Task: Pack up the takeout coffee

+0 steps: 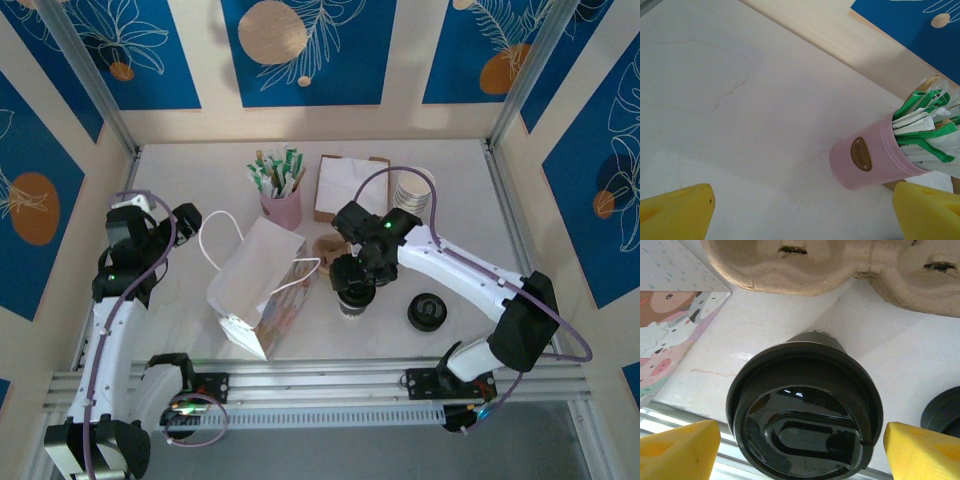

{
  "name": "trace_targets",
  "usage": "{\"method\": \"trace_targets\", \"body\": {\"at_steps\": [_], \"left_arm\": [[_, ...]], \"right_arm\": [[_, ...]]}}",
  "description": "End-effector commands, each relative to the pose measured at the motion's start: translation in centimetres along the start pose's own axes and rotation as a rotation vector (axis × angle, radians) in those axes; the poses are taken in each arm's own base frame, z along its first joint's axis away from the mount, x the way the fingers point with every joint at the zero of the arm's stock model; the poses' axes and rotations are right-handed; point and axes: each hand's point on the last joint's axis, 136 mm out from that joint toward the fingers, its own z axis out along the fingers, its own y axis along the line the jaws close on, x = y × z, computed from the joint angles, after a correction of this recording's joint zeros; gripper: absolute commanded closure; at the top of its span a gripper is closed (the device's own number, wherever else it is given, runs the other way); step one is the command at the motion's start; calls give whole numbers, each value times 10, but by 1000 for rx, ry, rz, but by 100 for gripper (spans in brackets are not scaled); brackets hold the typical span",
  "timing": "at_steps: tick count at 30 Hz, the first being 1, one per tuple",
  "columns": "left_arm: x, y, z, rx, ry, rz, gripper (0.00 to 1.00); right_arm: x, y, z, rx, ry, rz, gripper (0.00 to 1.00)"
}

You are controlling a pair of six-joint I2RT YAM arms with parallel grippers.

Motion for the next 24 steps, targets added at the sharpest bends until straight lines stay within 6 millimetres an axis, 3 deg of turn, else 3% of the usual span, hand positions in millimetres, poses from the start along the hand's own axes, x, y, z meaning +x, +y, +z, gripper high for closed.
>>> {"method": "trace_targets", "body": {"at_steps": [1,8,24], "left_arm": [[-1,-1,-2,12,-6,-7,8],[-1,-1,-2,17,-6,-6,8],[-1,-2,-2,22,-1,-8,8]], "right_arm": [[-3,-6,-21,47,-83,-8,14],[-7,-3,-24,29,-238,-38,14],[4,4,-3,-1,-178,-37,18]]}}
